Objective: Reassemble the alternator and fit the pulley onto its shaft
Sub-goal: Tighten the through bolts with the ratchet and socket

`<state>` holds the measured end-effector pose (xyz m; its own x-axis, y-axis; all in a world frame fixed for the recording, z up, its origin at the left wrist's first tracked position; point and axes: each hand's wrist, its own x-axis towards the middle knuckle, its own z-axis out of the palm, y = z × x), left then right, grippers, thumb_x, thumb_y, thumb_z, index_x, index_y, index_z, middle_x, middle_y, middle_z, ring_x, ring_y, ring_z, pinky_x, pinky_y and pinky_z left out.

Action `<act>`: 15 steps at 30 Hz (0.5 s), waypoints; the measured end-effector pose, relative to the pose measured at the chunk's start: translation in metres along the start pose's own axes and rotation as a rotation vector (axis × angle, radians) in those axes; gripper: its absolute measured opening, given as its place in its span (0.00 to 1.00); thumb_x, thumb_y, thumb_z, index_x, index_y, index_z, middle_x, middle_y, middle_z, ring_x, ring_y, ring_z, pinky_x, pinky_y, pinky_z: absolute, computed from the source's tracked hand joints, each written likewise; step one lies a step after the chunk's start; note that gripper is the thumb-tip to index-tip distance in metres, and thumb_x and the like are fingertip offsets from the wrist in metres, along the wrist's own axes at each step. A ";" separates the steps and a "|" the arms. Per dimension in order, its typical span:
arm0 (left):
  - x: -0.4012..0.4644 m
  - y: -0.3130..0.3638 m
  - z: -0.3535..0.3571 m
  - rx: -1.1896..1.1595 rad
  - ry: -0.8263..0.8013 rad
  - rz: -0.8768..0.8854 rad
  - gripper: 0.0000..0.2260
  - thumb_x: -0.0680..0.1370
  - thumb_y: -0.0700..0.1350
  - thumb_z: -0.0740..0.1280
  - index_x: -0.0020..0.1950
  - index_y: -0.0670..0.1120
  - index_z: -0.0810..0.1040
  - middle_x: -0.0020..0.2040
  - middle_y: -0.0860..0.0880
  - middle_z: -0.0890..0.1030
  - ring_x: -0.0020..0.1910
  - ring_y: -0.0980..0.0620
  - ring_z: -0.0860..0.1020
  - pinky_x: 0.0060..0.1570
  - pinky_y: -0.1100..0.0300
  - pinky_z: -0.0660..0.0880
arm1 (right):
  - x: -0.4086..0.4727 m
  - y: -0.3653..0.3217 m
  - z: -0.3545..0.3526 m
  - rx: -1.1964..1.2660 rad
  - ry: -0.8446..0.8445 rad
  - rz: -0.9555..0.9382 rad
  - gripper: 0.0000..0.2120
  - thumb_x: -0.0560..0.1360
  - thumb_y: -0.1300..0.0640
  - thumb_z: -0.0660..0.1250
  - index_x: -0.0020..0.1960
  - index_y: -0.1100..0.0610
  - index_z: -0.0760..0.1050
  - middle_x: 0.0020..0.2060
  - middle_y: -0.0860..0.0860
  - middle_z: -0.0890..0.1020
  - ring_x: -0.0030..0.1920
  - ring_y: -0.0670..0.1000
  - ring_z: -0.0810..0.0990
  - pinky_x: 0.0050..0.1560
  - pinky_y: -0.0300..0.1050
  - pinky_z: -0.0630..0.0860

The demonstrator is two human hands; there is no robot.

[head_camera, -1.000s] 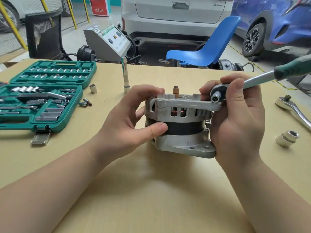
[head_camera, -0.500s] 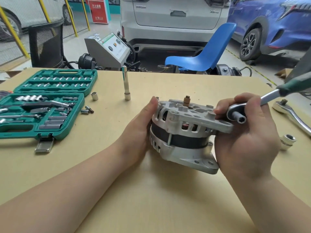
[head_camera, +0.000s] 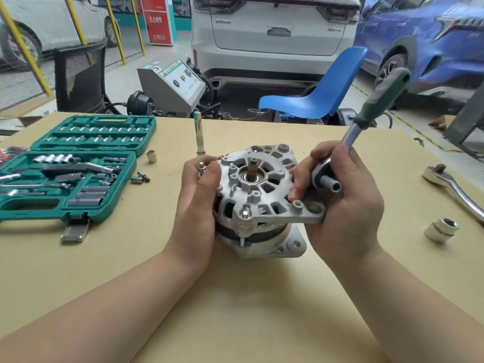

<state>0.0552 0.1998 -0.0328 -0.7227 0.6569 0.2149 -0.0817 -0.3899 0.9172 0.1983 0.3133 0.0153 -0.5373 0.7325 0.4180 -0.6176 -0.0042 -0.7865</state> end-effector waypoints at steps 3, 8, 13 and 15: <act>0.003 0.000 -0.006 0.015 0.003 0.014 0.16 0.78 0.62 0.72 0.61 0.58 0.79 0.62 0.43 0.85 0.63 0.38 0.84 0.68 0.30 0.76 | 0.001 0.002 0.001 -0.024 -0.034 0.005 0.14 0.85 0.54 0.56 0.47 0.57 0.76 0.32 0.60 0.76 0.31 0.58 0.73 0.39 0.46 0.78; -0.003 0.000 -0.012 0.101 -0.084 0.088 0.21 0.77 0.56 0.71 0.70 0.58 0.77 0.67 0.40 0.81 0.64 0.36 0.83 0.64 0.30 0.78 | -0.013 -0.002 -0.014 -0.124 -0.090 -0.008 0.12 0.85 0.53 0.58 0.49 0.56 0.77 0.34 0.60 0.78 0.31 0.59 0.75 0.35 0.44 0.75; -0.008 -0.002 -0.003 0.197 -0.092 0.163 0.20 0.75 0.56 0.71 0.68 0.58 0.80 0.65 0.42 0.83 0.64 0.36 0.83 0.64 0.28 0.77 | -0.029 -0.004 -0.025 -0.159 -0.038 -0.035 0.12 0.82 0.50 0.61 0.49 0.57 0.77 0.34 0.61 0.77 0.29 0.60 0.74 0.34 0.44 0.75; -0.008 -0.002 -0.001 0.218 -0.081 0.175 0.20 0.76 0.57 0.70 0.68 0.58 0.80 0.65 0.43 0.84 0.65 0.36 0.83 0.64 0.28 0.77 | -0.031 -0.002 -0.025 -0.165 0.002 -0.054 0.11 0.82 0.51 0.61 0.48 0.57 0.77 0.33 0.61 0.78 0.29 0.59 0.74 0.33 0.44 0.75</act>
<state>0.0606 0.1951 -0.0364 -0.6548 0.6447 0.3945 0.1956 -0.3596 0.9124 0.2308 0.3073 -0.0071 -0.5044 0.7302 0.4608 -0.5428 0.1468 -0.8269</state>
